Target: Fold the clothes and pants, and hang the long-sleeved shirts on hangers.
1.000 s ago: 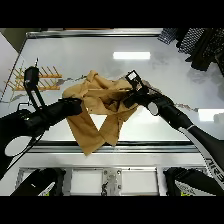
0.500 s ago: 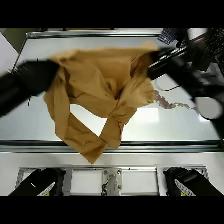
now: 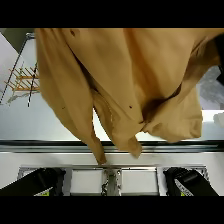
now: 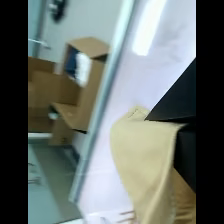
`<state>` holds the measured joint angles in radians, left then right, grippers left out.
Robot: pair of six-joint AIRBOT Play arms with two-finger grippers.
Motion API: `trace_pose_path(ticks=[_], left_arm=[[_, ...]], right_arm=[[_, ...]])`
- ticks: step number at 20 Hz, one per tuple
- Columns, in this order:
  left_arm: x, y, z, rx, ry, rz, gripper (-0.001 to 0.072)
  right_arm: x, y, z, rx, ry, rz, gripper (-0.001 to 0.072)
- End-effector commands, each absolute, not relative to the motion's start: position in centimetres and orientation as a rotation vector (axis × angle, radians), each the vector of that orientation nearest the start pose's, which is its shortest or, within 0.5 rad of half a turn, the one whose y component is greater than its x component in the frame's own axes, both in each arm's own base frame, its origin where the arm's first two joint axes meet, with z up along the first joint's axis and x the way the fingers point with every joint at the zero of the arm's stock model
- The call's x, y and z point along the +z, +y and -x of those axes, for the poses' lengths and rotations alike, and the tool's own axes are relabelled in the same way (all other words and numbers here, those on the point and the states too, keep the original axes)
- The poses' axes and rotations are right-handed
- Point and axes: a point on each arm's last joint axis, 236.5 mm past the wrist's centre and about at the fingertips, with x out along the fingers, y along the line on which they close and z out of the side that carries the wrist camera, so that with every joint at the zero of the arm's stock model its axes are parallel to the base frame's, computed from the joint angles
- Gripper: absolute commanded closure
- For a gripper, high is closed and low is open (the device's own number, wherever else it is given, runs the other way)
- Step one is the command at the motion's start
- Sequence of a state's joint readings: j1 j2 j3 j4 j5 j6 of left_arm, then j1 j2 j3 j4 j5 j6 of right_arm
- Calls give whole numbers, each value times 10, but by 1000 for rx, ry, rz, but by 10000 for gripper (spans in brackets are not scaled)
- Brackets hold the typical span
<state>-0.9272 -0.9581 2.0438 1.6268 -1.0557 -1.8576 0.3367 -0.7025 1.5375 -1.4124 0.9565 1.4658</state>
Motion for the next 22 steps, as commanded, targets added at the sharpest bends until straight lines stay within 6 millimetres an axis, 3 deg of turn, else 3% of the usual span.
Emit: trace_pose_path(ticks=[1,3,5,8,10,12,16,18,22], left_arm=[[432,-226,-248,-627,390,118,695],[347,-195,-282,-447,643,77,695],[297,-182,-297,-424,811,157,695],[263,-183,-308,-545,969,327,695],[240,-182,-307,-608,1090,385,695],[204,-176,-296,-615,1235,349,695],[148,-196,-276,-644,1341,345,695],[133,-210,-278,-645,1310,360,695],[124,-218,-292,-638,1297,375,695]], right_arm=[[346,115,-273,400,503,34,693],[293,116,-278,389,729,79,693],[256,119,-285,393,884,127,695],[207,118,-288,410,1128,186,695],[185,108,-295,388,1246,198,694],[175,101,-304,364,1287,183,695],[177,95,-282,300,1352,107,693],[184,94,-274,273,1323,62,692],[186,94,-271,209,1326,-24,692]])
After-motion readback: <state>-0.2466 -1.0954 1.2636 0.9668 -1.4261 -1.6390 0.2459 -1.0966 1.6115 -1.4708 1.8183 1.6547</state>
